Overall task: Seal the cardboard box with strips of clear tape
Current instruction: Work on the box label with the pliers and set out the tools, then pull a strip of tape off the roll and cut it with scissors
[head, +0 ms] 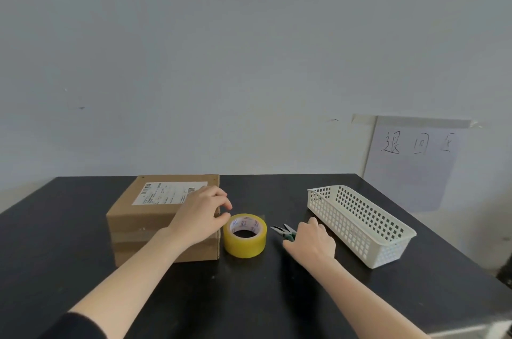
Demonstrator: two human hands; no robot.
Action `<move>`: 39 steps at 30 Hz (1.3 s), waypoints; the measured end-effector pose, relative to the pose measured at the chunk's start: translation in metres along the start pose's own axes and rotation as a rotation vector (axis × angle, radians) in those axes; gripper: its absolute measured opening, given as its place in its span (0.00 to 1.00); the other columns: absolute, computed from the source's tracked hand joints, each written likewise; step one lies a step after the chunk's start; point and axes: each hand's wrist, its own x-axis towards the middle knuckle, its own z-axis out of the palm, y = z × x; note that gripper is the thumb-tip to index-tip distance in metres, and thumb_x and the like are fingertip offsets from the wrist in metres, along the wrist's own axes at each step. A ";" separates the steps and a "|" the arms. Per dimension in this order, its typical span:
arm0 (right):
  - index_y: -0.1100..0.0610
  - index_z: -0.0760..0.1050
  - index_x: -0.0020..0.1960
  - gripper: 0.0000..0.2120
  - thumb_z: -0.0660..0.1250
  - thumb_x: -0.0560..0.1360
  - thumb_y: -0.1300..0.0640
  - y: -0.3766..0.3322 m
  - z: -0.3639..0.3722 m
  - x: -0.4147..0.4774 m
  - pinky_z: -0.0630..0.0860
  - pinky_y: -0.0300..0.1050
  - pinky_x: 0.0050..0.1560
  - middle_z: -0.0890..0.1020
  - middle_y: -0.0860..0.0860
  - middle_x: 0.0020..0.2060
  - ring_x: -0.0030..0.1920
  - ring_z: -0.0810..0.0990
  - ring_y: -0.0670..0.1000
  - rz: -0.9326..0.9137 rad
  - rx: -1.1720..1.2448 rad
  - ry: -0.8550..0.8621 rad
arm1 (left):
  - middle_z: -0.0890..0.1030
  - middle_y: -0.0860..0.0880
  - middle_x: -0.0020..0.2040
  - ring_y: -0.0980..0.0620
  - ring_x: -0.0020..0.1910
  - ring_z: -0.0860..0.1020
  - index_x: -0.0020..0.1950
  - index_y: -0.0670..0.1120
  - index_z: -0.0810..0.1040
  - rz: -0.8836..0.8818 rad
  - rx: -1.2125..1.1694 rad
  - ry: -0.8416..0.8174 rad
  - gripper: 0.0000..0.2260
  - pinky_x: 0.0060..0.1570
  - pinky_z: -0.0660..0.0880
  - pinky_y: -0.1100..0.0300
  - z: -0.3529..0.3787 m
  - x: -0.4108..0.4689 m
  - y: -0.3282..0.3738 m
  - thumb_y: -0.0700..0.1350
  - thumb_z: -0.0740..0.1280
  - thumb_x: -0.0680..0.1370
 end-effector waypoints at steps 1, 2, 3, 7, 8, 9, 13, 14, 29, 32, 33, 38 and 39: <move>0.55 0.74 0.60 0.21 0.64 0.74 0.42 -0.002 0.002 -0.002 0.73 0.48 0.50 0.72 0.52 0.57 0.58 0.72 0.54 0.006 -0.003 0.001 | 0.76 0.56 0.62 0.57 0.61 0.71 0.55 0.53 0.81 0.000 0.004 0.003 0.08 0.54 0.65 0.65 0.000 0.000 0.000 0.49 0.67 0.77; 0.56 0.73 0.61 0.22 0.64 0.74 0.42 -0.004 0.003 -0.003 0.73 0.48 0.51 0.72 0.52 0.57 0.58 0.72 0.54 0.012 -0.007 0.002 | 0.76 0.55 0.62 0.57 0.61 0.72 0.55 0.52 0.81 -0.001 0.006 0.001 0.08 0.53 0.66 0.66 0.000 0.000 0.000 0.49 0.67 0.77; 0.56 0.73 0.62 0.22 0.64 0.75 0.42 -0.005 0.004 -0.004 0.73 0.48 0.52 0.72 0.52 0.58 0.59 0.72 0.54 0.019 -0.011 0.003 | 0.76 0.55 0.62 0.57 0.60 0.72 0.55 0.52 0.81 -0.001 0.008 -0.003 0.08 0.53 0.66 0.66 0.000 0.000 0.001 0.49 0.67 0.77; 0.56 0.71 0.64 0.23 0.64 0.75 0.43 -0.013 0.009 -0.007 0.72 0.48 0.52 0.71 0.52 0.59 0.59 0.72 0.54 0.048 -0.017 -0.001 | 0.76 0.55 0.61 0.57 0.58 0.73 0.55 0.53 0.81 0.001 0.016 -0.014 0.08 0.50 0.68 0.67 0.000 -0.001 -0.001 0.48 0.67 0.77; 0.56 0.71 0.64 0.22 0.64 0.75 0.43 -0.014 0.010 -0.008 0.72 0.48 0.52 0.71 0.52 0.58 0.59 0.72 0.54 0.053 -0.017 -0.001 | 0.76 0.55 0.61 0.57 0.58 0.73 0.55 0.53 0.81 0.001 0.019 -0.016 0.08 0.50 0.68 0.68 0.001 -0.001 -0.001 0.48 0.67 0.77; 0.56 0.71 0.63 0.22 0.64 0.75 0.44 -0.015 0.011 -0.009 0.72 0.48 0.52 0.71 0.52 0.58 0.59 0.72 0.54 0.058 -0.020 0.001 | 0.76 0.55 0.62 0.57 0.59 0.73 0.55 0.52 0.81 0.001 0.022 -0.014 0.08 0.50 0.68 0.68 0.001 -0.001 -0.001 0.48 0.67 0.77; 0.56 0.72 0.63 0.21 0.63 0.76 0.44 -0.021 0.017 -0.011 0.71 0.47 0.50 0.71 0.52 0.58 0.58 0.72 0.53 0.082 -0.029 0.009 | 0.76 0.55 0.62 0.56 0.60 0.72 0.55 0.52 0.81 0.010 0.036 0.000 0.08 0.50 0.67 0.68 0.003 -0.002 -0.001 0.47 0.67 0.77; 0.56 0.71 0.64 0.21 0.63 0.76 0.45 -0.023 0.018 -0.011 0.70 0.47 0.49 0.71 0.52 0.58 0.59 0.72 0.53 0.086 -0.028 0.007 | 0.76 0.54 0.62 0.56 0.60 0.72 0.55 0.52 0.81 0.013 0.037 0.006 0.08 0.50 0.67 0.68 0.003 -0.003 -0.001 0.47 0.67 0.77; 0.58 0.69 0.68 0.27 0.65 0.75 0.43 -0.041 0.033 -0.012 0.71 0.49 0.64 0.70 0.55 0.63 0.65 0.69 0.56 0.135 0.034 -0.042 | 0.75 0.54 0.61 0.56 0.61 0.71 0.55 0.51 0.81 0.067 0.042 0.016 0.08 0.54 0.69 0.65 0.002 -0.006 -0.004 0.48 0.65 0.78; 0.58 0.68 0.68 0.28 0.64 0.75 0.43 -0.040 0.037 -0.012 0.71 0.49 0.63 0.70 0.55 0.64 0.65 0.69 0.55 0.132 0.042 -0.022 | 0.75 0.54 0.61 0.56 0.61 0.71 0.54 0.51 0.81 0.072 0.035 0.021 0.08 0.53 0.68 0.66 0.003 -0.006 -0.006 0.48 0.66 0.78; 0.58 0.68 0.68 0.27 0.64 0.76 0.43 -0.040 0.037 -0.012 0.71 0.48 0.63 0.70 0.55 0.64 0.65 0.69 0.55 0.128 0.043 -0.012 | 0.76 0.54 0.61 0.56 0.61 0.71 0.54 0.51 0.81 0.074 0.034 0.023 0.08 0.53 0.68 0.66 0.003 -0.005 -0.006 0.47 0.66 0.78; 0.57 0.67 0.69 0.27 0.62 0.76 0.41 -0.038 0.042 -0.017 0.70 0.48 0.63 0.71 0.54 0.64 0.65 0.69 0.55 0.104 0.022 0.034 | 0.76 0.53 0.61 0.56 0.61 0.71 0.54 0.50 0.82 0.086 0.047 0.026 0.08 0.55 0.71 0.63 0.005 -0.006 -0.007 0.48 0.66 0.78; 0.57 0.67 0.69 0.27 0.61 0.77 0.41 -0.037 0.044 -0.018 0.70 0.48 0.63 0.71 0.54 0.64 0.65 0.69 0.55 0.098 0.016 0.043 | 0.76 0.53 0.61 0.56 0.61 0.71 0.54 0.50 0.82 0.087 0.047 0.027 0.08 0.55 0.71 0.62 0.005 -0.006 -0.007 0.48 0.66 0.78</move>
